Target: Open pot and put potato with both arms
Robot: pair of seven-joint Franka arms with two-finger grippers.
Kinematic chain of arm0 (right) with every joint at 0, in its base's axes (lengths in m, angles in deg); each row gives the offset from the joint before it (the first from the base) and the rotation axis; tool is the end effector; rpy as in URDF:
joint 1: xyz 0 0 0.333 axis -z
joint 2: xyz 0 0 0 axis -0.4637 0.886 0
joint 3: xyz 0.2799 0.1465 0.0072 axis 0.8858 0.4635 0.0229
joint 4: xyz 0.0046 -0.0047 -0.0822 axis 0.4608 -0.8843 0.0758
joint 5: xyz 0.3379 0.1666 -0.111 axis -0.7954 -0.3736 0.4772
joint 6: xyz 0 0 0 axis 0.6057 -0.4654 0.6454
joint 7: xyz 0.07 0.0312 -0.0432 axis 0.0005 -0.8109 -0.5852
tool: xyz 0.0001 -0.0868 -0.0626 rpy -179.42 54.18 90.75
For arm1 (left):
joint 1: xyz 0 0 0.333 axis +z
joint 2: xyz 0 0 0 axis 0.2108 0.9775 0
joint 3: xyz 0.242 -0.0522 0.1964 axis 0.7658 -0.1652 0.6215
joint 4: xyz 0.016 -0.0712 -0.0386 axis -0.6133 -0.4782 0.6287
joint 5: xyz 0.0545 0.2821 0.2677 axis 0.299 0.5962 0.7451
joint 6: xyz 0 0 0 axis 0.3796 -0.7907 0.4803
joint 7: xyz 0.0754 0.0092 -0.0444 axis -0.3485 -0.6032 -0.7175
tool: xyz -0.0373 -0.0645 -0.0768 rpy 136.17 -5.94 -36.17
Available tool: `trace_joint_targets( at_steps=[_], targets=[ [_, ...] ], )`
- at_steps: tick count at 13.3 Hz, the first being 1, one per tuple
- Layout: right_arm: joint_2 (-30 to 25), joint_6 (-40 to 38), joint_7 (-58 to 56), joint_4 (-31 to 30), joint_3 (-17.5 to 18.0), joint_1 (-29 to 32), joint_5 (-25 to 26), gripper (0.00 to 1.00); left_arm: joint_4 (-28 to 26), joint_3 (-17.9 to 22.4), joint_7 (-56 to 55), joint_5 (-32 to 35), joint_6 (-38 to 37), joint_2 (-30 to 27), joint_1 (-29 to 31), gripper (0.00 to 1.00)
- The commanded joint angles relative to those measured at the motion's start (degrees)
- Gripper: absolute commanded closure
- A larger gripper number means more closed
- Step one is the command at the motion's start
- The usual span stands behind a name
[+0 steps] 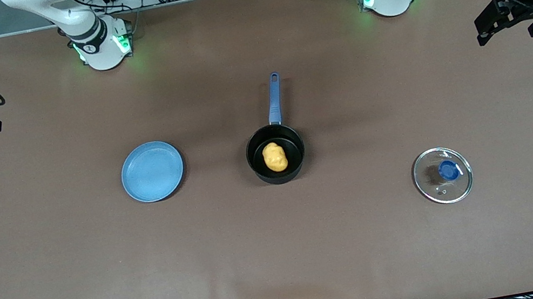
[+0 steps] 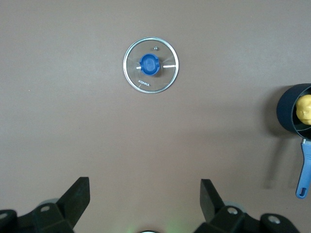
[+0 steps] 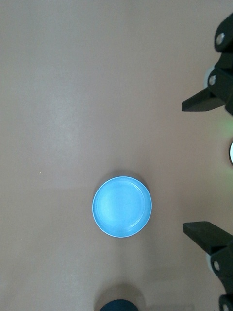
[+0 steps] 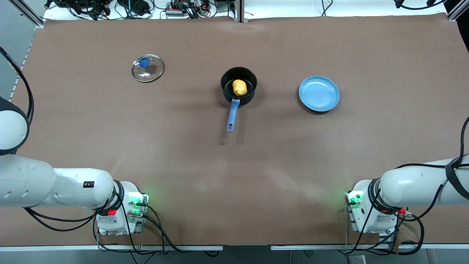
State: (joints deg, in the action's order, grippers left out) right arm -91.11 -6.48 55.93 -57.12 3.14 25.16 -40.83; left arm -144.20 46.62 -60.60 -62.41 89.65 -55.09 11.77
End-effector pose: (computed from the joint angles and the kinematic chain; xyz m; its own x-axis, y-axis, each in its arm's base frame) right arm 0.5269 0.0082 0.6598 0.9987 -0.0299 -0.0410 -0.0288 -0.9992 0.0267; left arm 0.5249 -0.0659 0.6470 0.9996 -0.0247 -0.0104 -0.0249 -0.9993 -0.0262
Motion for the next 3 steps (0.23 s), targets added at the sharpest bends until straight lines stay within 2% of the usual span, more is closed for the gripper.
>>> trace_joint_targets(
  at_steps=[1, 3],
  targets=[
    [-0.31, -0.61, -0.84, 0.36, 0.32, 0.09, 1.34, 0.00, 0.43, -0.28, 0.47, 1.09, -0.86, -0.26, 0.23, 0.00],
    [-0.31, -0.61, -0.84, 0.45, 0.41, 0.09, 1.16, 0.00, 0.43, -0.28, 0.20, 1.09, -0.86, -0.17, 0.23, 0.00]
  ],
)
